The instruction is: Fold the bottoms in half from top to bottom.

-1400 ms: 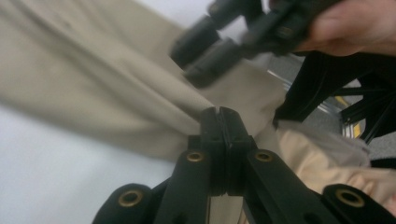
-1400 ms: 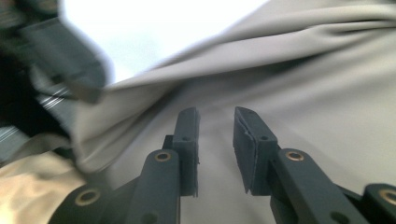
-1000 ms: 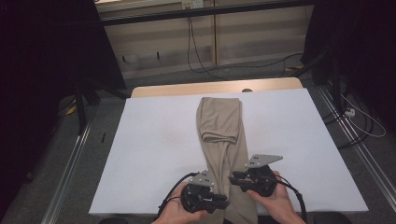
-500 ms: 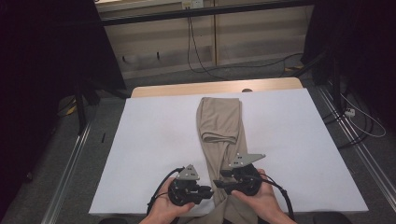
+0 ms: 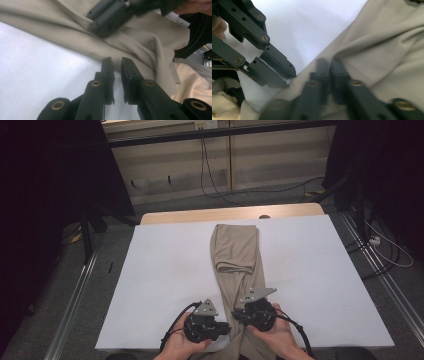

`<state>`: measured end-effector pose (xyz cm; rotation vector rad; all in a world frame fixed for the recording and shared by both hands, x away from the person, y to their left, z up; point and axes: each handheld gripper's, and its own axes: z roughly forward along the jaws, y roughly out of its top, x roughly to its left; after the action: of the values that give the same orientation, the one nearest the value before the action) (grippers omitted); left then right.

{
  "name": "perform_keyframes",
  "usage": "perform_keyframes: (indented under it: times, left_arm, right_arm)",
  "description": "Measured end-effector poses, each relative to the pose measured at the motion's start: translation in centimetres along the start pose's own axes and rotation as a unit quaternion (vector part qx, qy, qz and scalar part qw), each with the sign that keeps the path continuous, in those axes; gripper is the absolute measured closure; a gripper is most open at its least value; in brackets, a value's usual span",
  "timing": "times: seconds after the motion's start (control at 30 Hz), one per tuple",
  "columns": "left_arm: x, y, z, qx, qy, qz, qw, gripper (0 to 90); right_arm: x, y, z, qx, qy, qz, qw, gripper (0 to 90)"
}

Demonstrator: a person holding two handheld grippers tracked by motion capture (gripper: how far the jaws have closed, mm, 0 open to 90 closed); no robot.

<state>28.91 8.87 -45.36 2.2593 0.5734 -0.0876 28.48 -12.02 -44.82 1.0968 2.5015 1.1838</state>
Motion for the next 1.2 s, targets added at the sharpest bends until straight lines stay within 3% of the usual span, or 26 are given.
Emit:
perform_keyframes:
  times: [0.07,0.13,0.27,0.37,0.4,0.5,0.57,0.6,0.7,0.87,0.97,1.03,1.13,1.2]
  left_arm:
    - [0.1,0.0,0.0,0.0,-0.004,-0.002,1.0,79.9]
    - [0.1,0.2,0.0,-0.005,0.0,-0.009,1.0,69.8]
    - [-0.1,1.1,0.2,-0.014,0.008,0.003,0.9999,66.8]
    - [-0.4,2.6,1.0,-0.016,0.01,0.03,0.9994,63.3]
    - [-0.5,3.0,1.5,-0.009,0.021,0.042,0.9988,62.1]
    - [-0.2,3.3,3.1,0.0,0.042,0.056,0.9976,65.6]
    - [-0.1,3.3,3.0,0.005,0.049,0.072,0.9962,77.1]
    - [-0.1,3.2,3.0,-0.001,0.044,0.06,0.9972,87.0]
    - [0.0,3.1,2.5,0.0,0.045,0.06,0.9972,88.8]
    - [-0.2,3.2,0.9,-0.012,0.041,0.041,0.9982,89.2]
    - [-0.2,2.6,0.3,-0.013,0.042,0.039,0.9983,89.0]
    - [0.0,2.2,0.4,-0.019,0.03,0.027,0.999,88.5]
    - [0.0,2.0,0.4,-0.014,0.029,0.028,0.9991,84.9]
    - [-0.2,2.1,0.2,-0.026,0.029,0.037,0.9986,81.1]
  right_arm:
    - [-0.1,0.0,-0.9,-0.015,-0.001,0.002,0.9999,89.1]
    - [-0.3,-0.2,-1.9,-0.028,0.002,0.014,0.9995,89.1]
    - [-1.3,-1.4,-3.5,-0.037,-0.002,0.044,0.9984,88.9]
    - [-1.6,-2.1,-4.0,-0.037,0.003,0.055,0.9978,88.8]
    - [-1.7,-2.3,-4.2,-0.038,0.003,0.059,0.9975,89.3]
    - [-1.9,-2.7,-4.5,-0.028,-0.01,0.06,0.9977,89.7]
    - [-2.1,-3.3,-4.9,-0.029,-0.019,0.063,0.9974,89.6]
    - [-2.3,-3.7,-5.3,-0.03,-0.023,0.067,0.997,89.7]
    - [-2.9,-4.2,-5.9,-0.031,-0.03,0.08,0.9959,89.8]
    - [-3.3,-4.7,-6.7,-0.034,-0.039,0.083,0.9952,89.7]
    - [-3.3,-5.2,-6.9,-0.027,-0.037,0.086,0.9953,89.7]
    - [-3.4,-5.4,-6.8,-0.012,-0.028,0.089,0.9956,89.4]
    - [-3.3,-5.9,-6.4,0.013,-0.023,0.089,0.9957,89.6]
    - [-3.1,-6.1,-6.3,0.017,-0.029,0.087,0.9957,89.6]
